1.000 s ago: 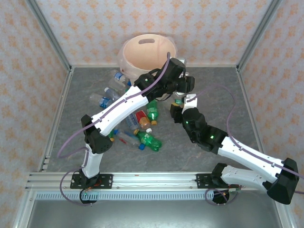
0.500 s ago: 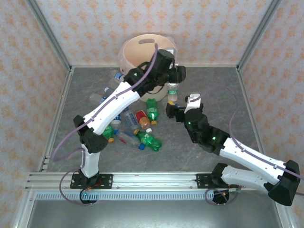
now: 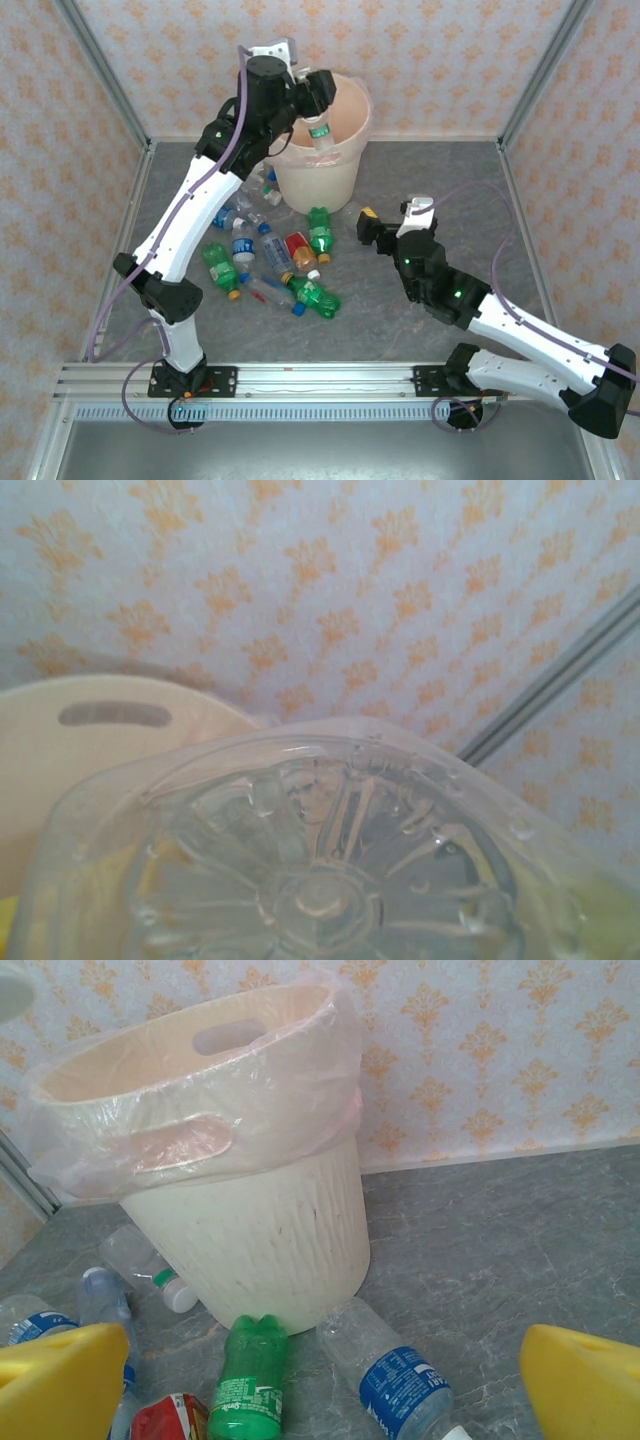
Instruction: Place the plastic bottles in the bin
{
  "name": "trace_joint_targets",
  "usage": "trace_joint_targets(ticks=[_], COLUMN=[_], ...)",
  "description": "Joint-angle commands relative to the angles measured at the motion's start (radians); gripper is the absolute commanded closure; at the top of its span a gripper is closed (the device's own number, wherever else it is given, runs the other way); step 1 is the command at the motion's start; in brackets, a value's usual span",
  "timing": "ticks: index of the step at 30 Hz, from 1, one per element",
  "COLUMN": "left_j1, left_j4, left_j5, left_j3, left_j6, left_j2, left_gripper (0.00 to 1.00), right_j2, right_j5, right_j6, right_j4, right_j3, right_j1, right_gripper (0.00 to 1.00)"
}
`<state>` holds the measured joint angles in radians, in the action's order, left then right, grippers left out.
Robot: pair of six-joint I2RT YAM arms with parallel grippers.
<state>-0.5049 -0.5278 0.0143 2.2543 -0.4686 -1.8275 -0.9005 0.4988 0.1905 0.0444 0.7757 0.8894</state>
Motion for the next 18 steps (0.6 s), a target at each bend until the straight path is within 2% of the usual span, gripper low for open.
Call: trace_joint_targets(ticks=[1, 11, 18], left_j1=[0.034, 0.094, 0.108], left_j4=[0.139, 0.284, 0.244], left_j5=[-0.040, -0.070, -0.044], left_j3=[-0.027, -0.040, 0.002], left_j6=[0.025, 0.036, 0.030], left_j2=[0.033, -0.051, -0.131], left_gripper=[0.38, 0.37, 0.33], right_j2=[0.018, 0.040, 0.012], right_j5=[0.028, -0.005, 0.008], right_j6=[0.023, 0.073, 0.100], right_j4=[0.010, 0.031, 0.045], right_j3=[-0.001, -0.023, -0.038], right_j1=[0.002, 0.002, -0.004], right_gripper=[0.00, 0.00, 0.00])
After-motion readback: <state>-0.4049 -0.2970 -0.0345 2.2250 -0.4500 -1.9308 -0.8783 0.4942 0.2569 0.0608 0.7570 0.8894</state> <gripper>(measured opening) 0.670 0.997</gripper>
